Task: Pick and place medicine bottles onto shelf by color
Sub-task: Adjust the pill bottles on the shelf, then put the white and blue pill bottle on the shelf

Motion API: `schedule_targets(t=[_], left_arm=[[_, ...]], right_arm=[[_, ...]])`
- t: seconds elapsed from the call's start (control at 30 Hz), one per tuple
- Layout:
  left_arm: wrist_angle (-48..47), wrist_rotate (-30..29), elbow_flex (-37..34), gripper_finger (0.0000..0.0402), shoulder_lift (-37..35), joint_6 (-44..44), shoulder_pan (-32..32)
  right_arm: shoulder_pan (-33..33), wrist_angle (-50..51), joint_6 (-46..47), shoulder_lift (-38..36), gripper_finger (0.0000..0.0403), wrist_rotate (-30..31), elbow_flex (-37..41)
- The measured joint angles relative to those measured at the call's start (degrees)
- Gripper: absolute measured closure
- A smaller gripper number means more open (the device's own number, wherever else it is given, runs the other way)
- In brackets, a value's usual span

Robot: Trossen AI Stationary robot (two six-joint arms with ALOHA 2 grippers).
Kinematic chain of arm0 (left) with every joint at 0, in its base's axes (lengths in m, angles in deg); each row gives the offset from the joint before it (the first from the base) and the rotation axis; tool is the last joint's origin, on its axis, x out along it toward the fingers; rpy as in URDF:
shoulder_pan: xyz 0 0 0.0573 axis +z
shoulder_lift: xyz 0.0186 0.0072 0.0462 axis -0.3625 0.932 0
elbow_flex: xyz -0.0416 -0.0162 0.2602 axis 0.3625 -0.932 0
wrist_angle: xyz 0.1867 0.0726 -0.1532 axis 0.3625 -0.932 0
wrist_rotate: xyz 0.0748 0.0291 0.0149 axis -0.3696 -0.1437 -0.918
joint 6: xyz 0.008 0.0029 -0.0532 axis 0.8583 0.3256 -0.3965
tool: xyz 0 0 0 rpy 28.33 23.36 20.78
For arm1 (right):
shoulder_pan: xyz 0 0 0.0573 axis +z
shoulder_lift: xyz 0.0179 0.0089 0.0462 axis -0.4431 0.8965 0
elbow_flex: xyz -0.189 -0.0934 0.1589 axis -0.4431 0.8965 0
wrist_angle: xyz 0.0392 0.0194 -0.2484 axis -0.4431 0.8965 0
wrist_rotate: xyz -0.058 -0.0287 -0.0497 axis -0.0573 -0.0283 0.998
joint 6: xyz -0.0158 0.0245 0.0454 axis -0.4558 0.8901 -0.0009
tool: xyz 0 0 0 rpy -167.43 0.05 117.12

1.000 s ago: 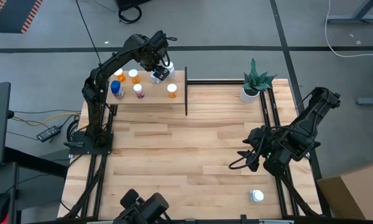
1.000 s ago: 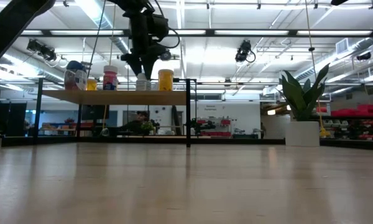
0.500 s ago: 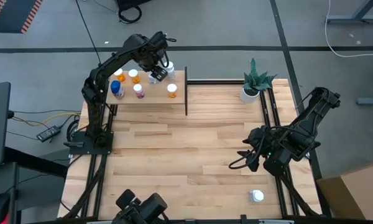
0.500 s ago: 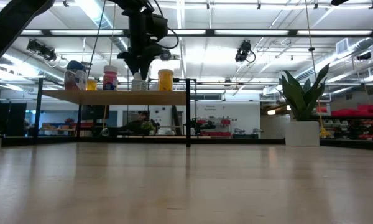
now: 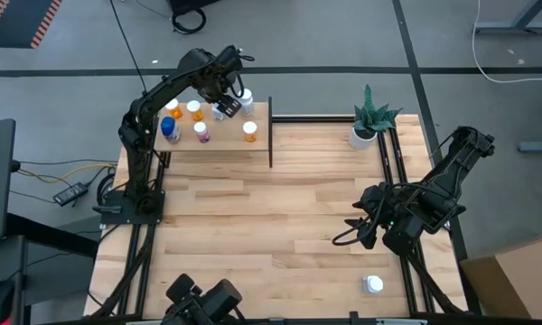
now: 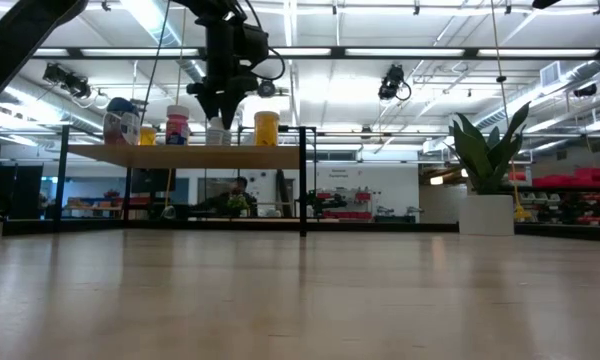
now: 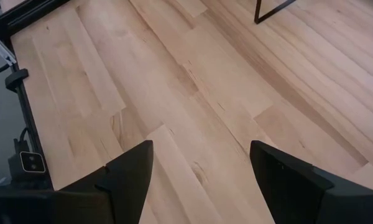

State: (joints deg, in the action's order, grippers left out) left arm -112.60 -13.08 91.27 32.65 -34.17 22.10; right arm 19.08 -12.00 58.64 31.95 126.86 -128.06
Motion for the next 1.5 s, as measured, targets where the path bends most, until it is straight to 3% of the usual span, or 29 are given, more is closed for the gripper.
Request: schedule_targets(t=[0.4, 0.73, 0.9, 1.0, 1.13, 1.2, 1.5], left_arm=[[0.48, 0.20, -0.07, 0.0154, 0.11, 0.11, -0.02], [0.34, 0.20, -0.03, 0.0075, -1.60, 0.28, -0.02], [-2.67, 0.22, 3.66, 0.0047, -3.11, 0.07, -0.81], [-4.63, 0.39, 7.84, 0.0041, -3.90, -0.53, -2.51], [-5.02, 1.71, 14.58, 0.0043, -3.96, -2.30, -7.49], [-2.15, 2.96, 13.46, 0.0046, -5.91, -4.87, -10.65], [0.87, 3.45, 12.79, 0.0049, -8.48, -14.11, -25.97]], right_arm=[[0.00, -0.01, 0.10, 0.00, 0.0127, 0.00, 0.00], [0.00, -0.01, 0.09, 0.00, 0.0127, 0.00, 0.00], [0.00, -0.01, 0.13, 0.00, 0.0127, -0.85, 0.00], [0.02, 0.02, 0.10, 0.02, 0.0127, -5.34, 0.00], [0.94, -0.01, -0.76, 1.39, 0.0127, -16.58, 0.00], [2.42, -0.58, -0.16, 2.73, 0.0127, -20.97, 0.00], [12.79, -8.43, 3.99, 14.17, 0.0103, -27.90, 0.00]])
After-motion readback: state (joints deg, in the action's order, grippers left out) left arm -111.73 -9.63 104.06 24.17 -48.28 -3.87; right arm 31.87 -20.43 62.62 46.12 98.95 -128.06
